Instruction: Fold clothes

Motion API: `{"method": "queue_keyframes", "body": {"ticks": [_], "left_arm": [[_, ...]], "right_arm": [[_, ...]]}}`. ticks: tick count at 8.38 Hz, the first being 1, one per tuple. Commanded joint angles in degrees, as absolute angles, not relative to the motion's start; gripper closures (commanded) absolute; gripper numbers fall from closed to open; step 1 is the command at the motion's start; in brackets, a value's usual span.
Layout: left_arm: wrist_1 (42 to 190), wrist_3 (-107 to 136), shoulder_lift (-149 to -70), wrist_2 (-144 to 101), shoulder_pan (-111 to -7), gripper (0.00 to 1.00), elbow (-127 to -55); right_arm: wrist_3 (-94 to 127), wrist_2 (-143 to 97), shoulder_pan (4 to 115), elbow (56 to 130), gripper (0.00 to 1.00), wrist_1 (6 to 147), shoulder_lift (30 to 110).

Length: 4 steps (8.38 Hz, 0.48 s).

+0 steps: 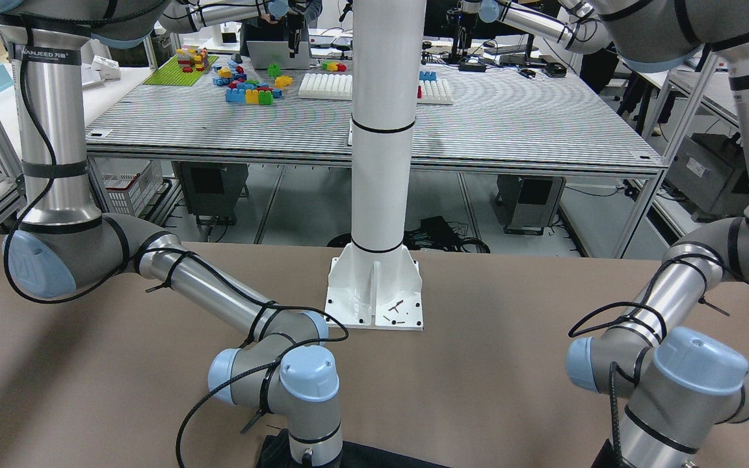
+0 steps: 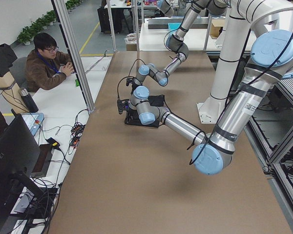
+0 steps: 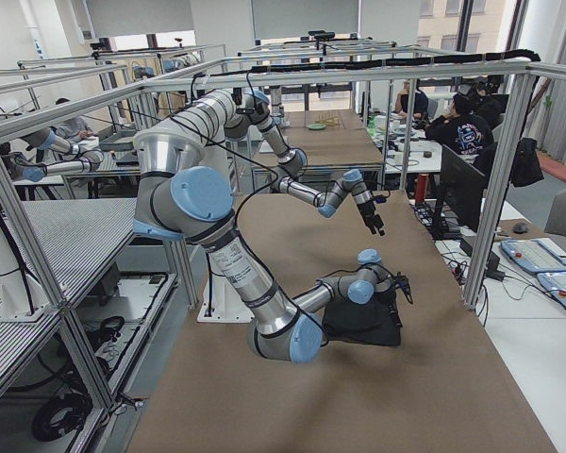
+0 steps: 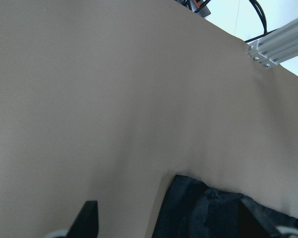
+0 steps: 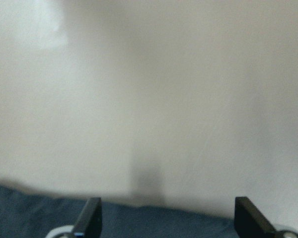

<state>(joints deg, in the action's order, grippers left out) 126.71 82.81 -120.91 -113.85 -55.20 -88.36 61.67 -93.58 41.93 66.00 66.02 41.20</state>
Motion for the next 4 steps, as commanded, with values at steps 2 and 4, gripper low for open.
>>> {"method": "queue_keyframes", "body": {"ticks": [2, 4], "left_arm": [[126.5, 82.8, -120.7, -114.3, -56.7, 0.0, -88.9], [126.0, 74.7, -120.2, -117.3, -64.3, 0.0, -88.5]], "right_arm": [[52.3, -100.2, 50.9, 65.3, 0.06, 67.1, 41.0], [42.8, -108.3, 57.9, 70.4, 0.06, 75.9, 44.2]]}}
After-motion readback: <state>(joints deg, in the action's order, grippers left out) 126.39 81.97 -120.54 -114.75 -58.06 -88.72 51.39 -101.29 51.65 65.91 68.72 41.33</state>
